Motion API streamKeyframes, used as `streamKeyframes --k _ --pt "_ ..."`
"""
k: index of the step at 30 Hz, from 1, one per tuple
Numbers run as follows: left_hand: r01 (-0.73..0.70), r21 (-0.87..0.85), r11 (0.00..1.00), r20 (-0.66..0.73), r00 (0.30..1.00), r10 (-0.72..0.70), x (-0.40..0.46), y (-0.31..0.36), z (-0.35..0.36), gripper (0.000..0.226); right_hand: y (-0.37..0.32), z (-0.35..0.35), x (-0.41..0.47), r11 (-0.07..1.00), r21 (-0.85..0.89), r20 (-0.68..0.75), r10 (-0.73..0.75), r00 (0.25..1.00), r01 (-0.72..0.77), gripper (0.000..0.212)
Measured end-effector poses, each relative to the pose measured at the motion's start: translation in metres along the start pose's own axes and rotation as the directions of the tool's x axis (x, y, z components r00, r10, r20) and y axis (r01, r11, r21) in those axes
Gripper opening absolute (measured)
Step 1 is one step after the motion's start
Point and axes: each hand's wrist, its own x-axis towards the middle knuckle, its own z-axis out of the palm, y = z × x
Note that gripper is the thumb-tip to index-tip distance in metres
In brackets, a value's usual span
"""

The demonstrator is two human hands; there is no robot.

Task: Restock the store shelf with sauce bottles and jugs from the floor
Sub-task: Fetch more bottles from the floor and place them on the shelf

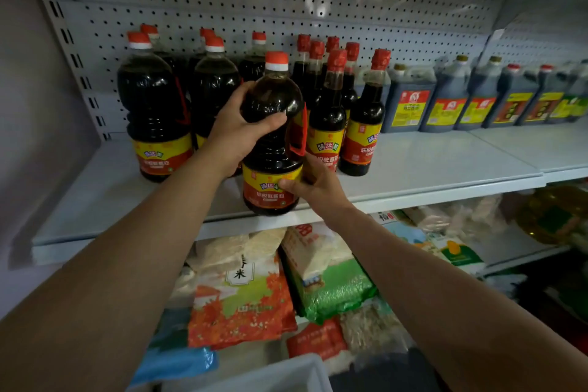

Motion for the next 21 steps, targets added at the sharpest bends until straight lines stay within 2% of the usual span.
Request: streamKeyframes --k 4,7,13,15,18,21 --pt "-0.007 0.069 0.998 -0.040 0.999 0.010 0.016 -0.003 0.010 0.077 -0.006 0.005 0.006 0.975 -0.222 -0.239 -0.039 0.970 -0.016 0.068" --pt "0.005 0.080 0.997 -0.031 1.000 -0.003 0.027 -0.005 0.011 0.077 -0.009 0.012 0.005 0.961 -0.271 -0.321 -0.039 0.946 -0.053 0.048" --pt "0.021 0.178 0.984 -0.003 1.000 -0.021 0.047 -0.002 0.012 0.078 -0.001 0.018 -0.001 0.990 -0.139 -0.293 -0.023 0.956 -0.019 0.062" --pt "0.025 0.185 0.982 -0.013 1.000 -0.023 0.052 -0.003 0.012 0.076 0.000 0.016 -0.004 0.996 -0.083 -0.280 -0.013 0.960 -0.011 0.059" --pt "0.018 0.170 0.985 -0.014 1.000 -0.016 0.058 -0.006 0.014 0.076 0.003 0.011 -0.004 0.992 -0.129 -0.256 -0.024 0.966 -0.009 0.044" --pt "0.022 0.149 0.989 -0.023 1.000 -0.019 0.061 -0.008 0.017 0.074 0.005 0.010 -0.009 0.995 -0.098 -0.180 0.002 0.984 -0.020 0.050"
